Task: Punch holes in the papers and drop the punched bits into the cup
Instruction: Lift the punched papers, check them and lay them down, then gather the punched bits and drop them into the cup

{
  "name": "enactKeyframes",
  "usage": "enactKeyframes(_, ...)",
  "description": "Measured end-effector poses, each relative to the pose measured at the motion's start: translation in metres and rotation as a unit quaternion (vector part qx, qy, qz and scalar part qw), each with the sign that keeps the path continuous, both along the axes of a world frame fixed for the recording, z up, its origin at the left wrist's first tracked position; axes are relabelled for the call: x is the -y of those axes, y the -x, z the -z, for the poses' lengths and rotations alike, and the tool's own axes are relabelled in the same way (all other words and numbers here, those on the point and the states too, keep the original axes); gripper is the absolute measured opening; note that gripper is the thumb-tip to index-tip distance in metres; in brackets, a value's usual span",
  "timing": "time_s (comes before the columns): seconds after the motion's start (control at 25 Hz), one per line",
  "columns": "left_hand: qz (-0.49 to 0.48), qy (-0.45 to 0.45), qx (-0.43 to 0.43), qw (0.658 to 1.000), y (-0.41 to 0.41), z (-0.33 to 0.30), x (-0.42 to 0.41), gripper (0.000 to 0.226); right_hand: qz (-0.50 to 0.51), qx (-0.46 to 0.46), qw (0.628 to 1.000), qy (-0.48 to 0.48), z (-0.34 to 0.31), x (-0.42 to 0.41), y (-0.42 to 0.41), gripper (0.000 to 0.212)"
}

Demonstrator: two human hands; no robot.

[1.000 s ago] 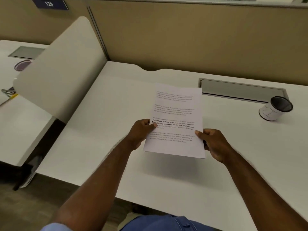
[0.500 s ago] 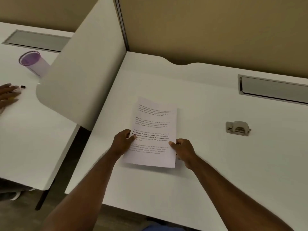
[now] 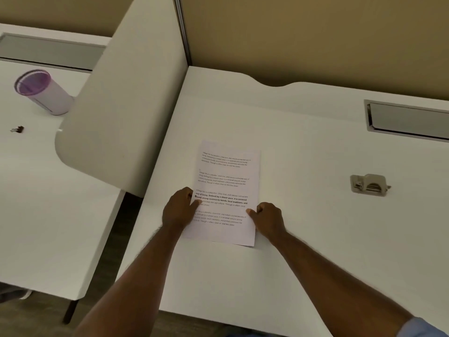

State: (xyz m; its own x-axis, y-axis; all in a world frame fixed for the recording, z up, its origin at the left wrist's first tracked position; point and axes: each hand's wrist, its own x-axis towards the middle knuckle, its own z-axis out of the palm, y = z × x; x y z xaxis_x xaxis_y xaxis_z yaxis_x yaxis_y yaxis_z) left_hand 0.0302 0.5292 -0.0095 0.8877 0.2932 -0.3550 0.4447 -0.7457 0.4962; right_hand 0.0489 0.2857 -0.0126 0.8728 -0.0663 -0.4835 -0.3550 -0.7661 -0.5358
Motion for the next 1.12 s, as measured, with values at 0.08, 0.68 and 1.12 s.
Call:
enactKeyframes(0.08, -0.009, 0.001, 0.010, 1.000, 0.000, 0.001, 0.000, 0.030, 0.002, 0.023, 1.000, 0.006, 0.001, -0.001, 0.003, 0.042)
enactKeyframes(0.68, -0.057, 0.022, 0.065, 0.996, -0.004, -0.014, 0.013, 0.058, -0.022, 0.091, 0.994, 0.061, -0.020, 0.026, 0.013, 0.070)
enactKeyframes(1.12, 0.185, -0.011, 0.137, 0.973, 0.018, -0.038, 0.222, 0.061, -0.076, 0.176, 0.977, 0.091, -0.021, 0.231, 0.083, 0.046)
